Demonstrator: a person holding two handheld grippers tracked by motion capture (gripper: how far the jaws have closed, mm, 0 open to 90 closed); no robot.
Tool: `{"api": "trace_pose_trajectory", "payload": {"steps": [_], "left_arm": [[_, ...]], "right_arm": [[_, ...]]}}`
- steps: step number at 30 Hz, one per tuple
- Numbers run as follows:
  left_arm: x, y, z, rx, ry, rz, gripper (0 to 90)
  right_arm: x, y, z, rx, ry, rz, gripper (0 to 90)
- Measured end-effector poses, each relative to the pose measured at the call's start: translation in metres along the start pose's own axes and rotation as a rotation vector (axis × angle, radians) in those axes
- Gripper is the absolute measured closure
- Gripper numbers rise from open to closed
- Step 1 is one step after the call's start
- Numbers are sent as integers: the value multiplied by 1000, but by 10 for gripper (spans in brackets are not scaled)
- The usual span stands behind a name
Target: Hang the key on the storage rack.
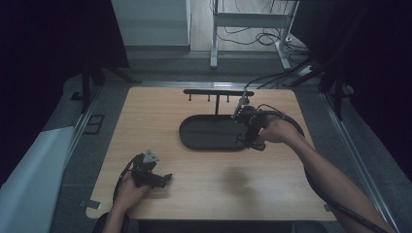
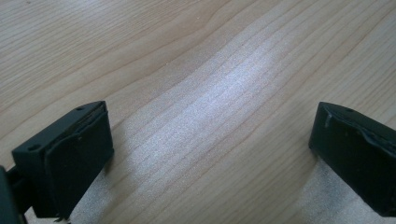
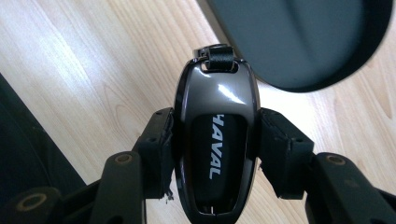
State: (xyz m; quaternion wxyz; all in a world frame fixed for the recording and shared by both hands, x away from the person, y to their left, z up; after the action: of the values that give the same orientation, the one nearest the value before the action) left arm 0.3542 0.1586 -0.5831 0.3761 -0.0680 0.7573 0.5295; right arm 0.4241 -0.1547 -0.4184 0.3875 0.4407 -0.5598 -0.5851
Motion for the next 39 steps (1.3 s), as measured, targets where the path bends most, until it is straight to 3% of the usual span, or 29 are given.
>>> {"api": "trace_pose_trajectory", "payload": {"steps": [17,27,39], "left_arm": [[0,0,0,-1,-4,3,0],[0,0,0,-2,-2,0,0],[0,0,0,-2,-2,1,0]], "right_arm": [[6,33,-36,56,-131,-3,484],[5,49,-54,53,-205,-15,484],[-1,64,-74,82,-272,-25,485]]}}
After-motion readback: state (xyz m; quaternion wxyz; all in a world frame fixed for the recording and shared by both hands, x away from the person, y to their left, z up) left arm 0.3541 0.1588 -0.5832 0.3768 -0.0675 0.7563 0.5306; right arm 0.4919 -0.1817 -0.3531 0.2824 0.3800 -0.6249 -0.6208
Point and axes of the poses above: each handheld gripper's, and its own axes: y roughly backward along the jaws, x roughly out of its underside, z roughly to its left, the point moved 8 cm from there along -y, roughly forward along the jaws, and after that the axes turned 11 degrees about y, right-handed, at the moved point
